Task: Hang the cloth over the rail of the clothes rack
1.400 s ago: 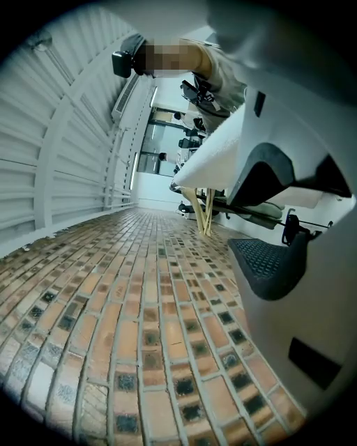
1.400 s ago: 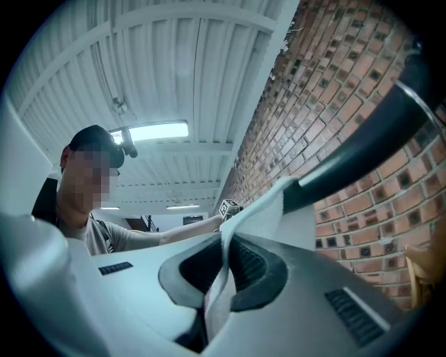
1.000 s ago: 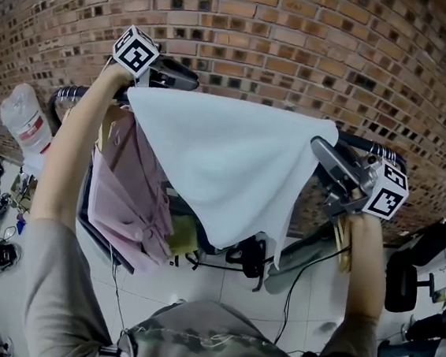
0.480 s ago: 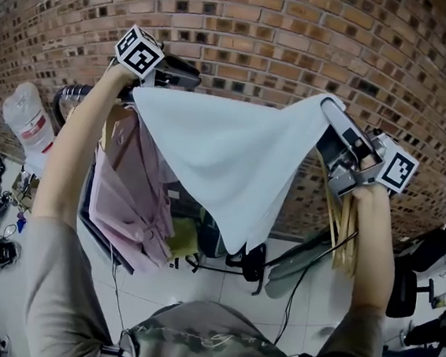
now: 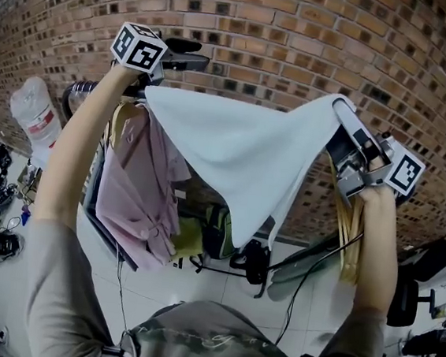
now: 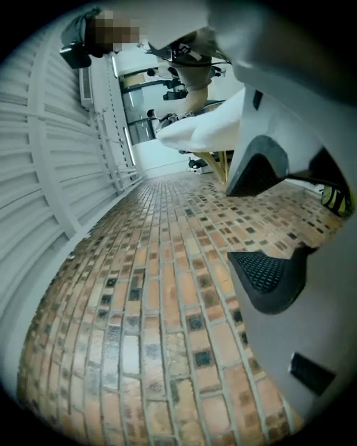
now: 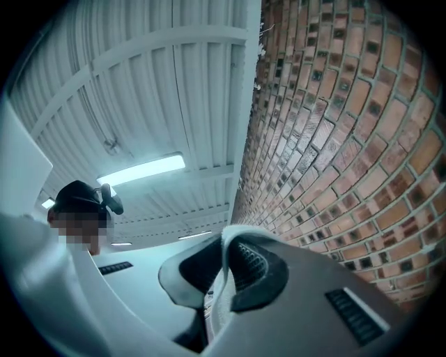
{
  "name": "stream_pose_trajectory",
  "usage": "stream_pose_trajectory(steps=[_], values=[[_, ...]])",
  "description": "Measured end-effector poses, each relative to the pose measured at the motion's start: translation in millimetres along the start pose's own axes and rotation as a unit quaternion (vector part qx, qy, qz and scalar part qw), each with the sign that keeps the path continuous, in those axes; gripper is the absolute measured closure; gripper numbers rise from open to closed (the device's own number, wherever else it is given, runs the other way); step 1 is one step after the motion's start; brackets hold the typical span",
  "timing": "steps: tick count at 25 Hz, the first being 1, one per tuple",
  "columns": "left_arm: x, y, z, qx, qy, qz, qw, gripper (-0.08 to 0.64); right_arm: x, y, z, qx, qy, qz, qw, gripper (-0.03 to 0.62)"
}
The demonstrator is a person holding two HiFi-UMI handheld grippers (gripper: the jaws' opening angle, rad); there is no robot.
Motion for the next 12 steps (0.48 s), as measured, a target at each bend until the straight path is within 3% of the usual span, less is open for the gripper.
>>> stream_pose_trajectory(steps=[4,7,9,12], values=[[-24,13,4,0.054,0.071,0.061,0.9942,0.290,-2,1,1,0.004,0.003,0.007,1.000,0.574],[-58,24,9,0.131,0.151,0.134,0.9705,0.290,2,2,2,0.005,0.010,0.007,1.000,0.574],[-87,36,12,0.129,0.171,0.209,0.9542,0.290,2,2,1,0.005,0.013,0.010,1.000,0.574],[-132,52,28,0.074,0.137,0.309,0.9384,0.290,2,2,1,-0.002,0.012,0.012,1.000,0.574]])
Point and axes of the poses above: the fingertips, and each gripper's own axes: x forward along the fingers, z to its right, y out of its top, the point moved 10 cm from there along -x, backward along the fingers, and after that the axes turned 3 degrees about -z, right-handed, at the moved point
